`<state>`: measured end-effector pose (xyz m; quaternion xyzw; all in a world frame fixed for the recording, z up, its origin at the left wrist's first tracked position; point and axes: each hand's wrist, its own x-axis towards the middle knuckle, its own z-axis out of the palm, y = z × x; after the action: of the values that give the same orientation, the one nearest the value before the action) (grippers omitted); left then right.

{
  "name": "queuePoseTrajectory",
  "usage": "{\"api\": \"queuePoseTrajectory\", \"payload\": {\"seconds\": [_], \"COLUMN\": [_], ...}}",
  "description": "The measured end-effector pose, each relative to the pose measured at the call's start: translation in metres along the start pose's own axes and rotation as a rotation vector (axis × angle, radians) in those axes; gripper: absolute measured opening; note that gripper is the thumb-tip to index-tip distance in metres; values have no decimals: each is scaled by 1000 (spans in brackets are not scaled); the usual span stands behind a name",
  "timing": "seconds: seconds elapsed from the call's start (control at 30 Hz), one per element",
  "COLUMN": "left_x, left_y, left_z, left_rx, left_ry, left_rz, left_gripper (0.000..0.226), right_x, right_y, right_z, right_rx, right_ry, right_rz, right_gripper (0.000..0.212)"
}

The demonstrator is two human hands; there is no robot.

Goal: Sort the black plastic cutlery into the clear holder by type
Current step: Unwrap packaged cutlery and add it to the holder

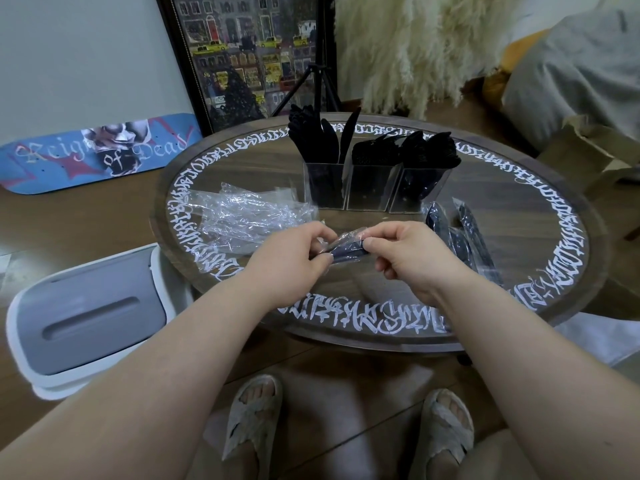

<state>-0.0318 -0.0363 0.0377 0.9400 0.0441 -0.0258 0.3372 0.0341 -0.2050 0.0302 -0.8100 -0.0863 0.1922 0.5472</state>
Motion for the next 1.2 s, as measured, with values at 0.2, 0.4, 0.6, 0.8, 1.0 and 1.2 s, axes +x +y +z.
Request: {"api": "queuePoseTrajectory", "payload": {"seconds": [0.2,0.4,0.6,0.8,1.0,1.2], "left_x": [5,9,9,9,10,5], "left_y": [-4,-20,-24,-26,-38,-38], "left_z": [-7,-15,-19,-21,-30,-21], "left_rx": [62,-14,-80,-38,52,292], "left_ry": [337,302,336,390,478,481], "left_rz": [-24,-264,-256,-248,-318,-170], "left_gripper": [38,36,23,14,24,41], "right_x": [2,3,2,-1,0,2], "right_y": [-2,-1,-1,-4,-6,-3], "right_z": [-3,-9,-7,-7,-16,-16], "right_rx": [217,335,332,371,508,517], "right_ry": [135,218,135,185,276,344], "right_rz": [29,74,143,126,155,136], "right_gripper": [17,16,18,10,11,11]}}
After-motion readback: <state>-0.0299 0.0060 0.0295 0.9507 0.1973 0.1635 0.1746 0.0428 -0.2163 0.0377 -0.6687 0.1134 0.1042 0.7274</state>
